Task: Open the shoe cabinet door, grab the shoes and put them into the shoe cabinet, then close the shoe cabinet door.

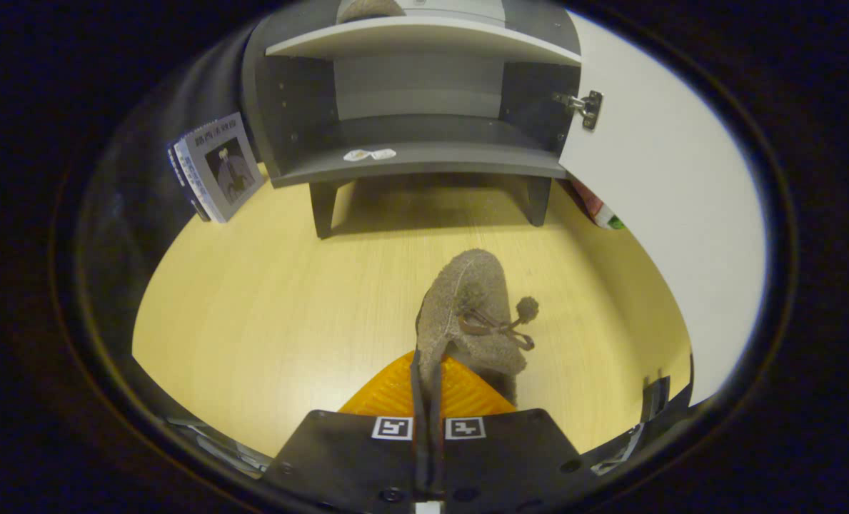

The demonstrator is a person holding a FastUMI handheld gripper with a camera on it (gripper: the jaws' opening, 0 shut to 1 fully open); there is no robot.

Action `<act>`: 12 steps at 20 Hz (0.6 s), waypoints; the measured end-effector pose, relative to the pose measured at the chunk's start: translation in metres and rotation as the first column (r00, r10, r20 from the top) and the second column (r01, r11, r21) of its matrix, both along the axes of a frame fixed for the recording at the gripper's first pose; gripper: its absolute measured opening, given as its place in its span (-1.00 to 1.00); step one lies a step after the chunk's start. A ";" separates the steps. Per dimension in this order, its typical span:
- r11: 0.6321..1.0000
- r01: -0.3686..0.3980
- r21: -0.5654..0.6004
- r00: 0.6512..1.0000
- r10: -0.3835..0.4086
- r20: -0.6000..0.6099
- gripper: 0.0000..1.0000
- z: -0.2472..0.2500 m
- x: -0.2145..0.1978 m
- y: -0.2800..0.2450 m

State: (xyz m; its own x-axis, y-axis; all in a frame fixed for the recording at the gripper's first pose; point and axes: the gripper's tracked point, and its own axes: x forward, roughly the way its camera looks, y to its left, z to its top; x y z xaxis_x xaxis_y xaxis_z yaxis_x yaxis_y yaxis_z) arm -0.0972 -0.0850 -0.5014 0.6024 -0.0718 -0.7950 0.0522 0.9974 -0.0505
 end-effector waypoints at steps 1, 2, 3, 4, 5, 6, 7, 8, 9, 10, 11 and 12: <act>1.000 -0.002 0.003 1.000 0.002 0.023 -0.95 0.013 0.002 0.000; 1.000 -0.006 -0.002 0.999 0.006 0.045 -0.94 0.025 0.005 -0.002; 1.000 -0.008 -0.008 0.998 0.009 0.069 -0.94 0.040 0.008 -0.004; 1.000 -0.007 -0.012 0.995 0.008 0.096 -0.95 0.057 0.012 -0.007; 1.000 -0.004 -0.010 0.992 0.005 0.124 -0.95 0.074 0.016 -0.009; 1.000 -0.001 -0.007 0.988 0.002 0.153 -0.95 0.092 0.022 -0.011; 1.000 0.000 -0.007 0.984 0.001 0.179 -0.95 0.110 0.028 -0.015; 1.000 -0.001 -0.009 0.978 0.003 0.206 -0.95 0.128 0.036 -0.018; 1.000 -0.003 -0.013 0.972 0.006 0.233 -0.95 0.146 0.044 -0.021; 1.000 -0.007 -0.018 0.965 0.012 0.262 -0.95 0.165 0.053 -0.024; 1.000 -0.012 -0.020 0.957 0.018 0.289 -0.95 0.184 0.063 -0.025; 1.000 -0.019 -0.024 0.948 0.026 0.317 -0.95 0.202 0.072 -0.026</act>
State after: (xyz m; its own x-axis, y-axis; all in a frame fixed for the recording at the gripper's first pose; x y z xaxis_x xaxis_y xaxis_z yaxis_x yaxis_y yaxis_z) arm -0.0254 -0.1111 -0.2993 0.8246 -0.0696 -0.5614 0.0465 0.9974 -0.0553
